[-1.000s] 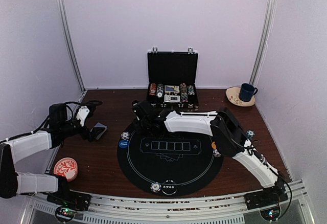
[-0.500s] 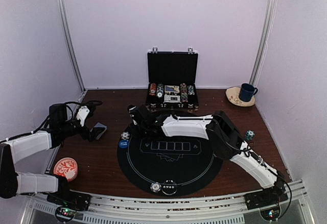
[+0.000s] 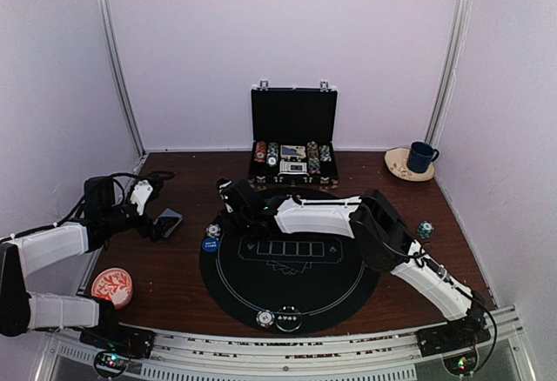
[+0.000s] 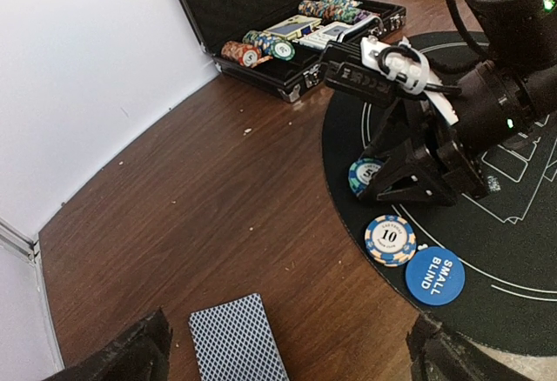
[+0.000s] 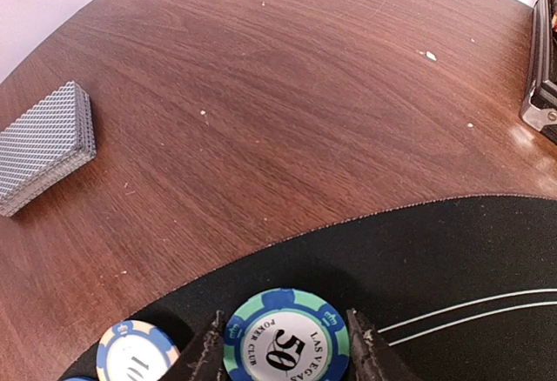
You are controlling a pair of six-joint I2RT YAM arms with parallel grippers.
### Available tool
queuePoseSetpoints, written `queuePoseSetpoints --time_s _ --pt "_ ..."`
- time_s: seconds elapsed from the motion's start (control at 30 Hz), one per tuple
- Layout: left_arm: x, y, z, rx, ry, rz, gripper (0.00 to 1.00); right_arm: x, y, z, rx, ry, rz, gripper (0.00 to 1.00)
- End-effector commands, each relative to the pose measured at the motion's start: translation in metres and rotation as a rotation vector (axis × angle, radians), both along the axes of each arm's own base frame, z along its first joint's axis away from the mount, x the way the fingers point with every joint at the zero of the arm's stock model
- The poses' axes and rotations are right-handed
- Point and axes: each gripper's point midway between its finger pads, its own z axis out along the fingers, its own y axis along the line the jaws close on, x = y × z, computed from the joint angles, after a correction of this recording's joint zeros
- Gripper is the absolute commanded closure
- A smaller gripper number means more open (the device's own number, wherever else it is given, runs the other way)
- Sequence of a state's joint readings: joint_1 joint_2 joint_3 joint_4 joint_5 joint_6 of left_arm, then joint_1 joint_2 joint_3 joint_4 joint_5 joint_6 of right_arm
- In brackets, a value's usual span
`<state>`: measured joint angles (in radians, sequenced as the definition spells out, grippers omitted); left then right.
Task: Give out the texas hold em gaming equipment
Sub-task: Place the poker chips pile in the small blind area, then pick up the poker chip from the pile of poker chips.
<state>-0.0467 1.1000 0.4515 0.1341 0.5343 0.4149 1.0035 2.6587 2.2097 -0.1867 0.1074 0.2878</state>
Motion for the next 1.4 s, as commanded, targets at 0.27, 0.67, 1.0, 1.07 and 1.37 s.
queuePoseSetpoints --time_s 0.27,0.67,1.0,1.07,1.37 --pt "0.004 -0.002 0.008 0.003 -0.049 -0.014 0.02 0.001 0.011 0.008 0.052 -0.010 0.005 0.49" --pt "0.004 -0.002 0.007 0.004 -0.048 -0.014 0.02 -0.003 0.011 0.026 0.131 0.016 0.022 0.32" --pt "0.004 -0.002 0.007 0.004 -0.049 -0.014 0.02 -0.006 0.008 0.017 0.162 0.055 0.020 0.24" --pt "0.004 -0.002 0.007 0.005 -0.048 -0.014 0.02 -0.007 0.007 0.020 0.171 0.054 0.021 0.24" --pt "0.003 -0.002 0.008 0.005 -0.050 -0.013 0.02 -0.012 0.009 0.023 0.195 0.071 0.060 0.24"
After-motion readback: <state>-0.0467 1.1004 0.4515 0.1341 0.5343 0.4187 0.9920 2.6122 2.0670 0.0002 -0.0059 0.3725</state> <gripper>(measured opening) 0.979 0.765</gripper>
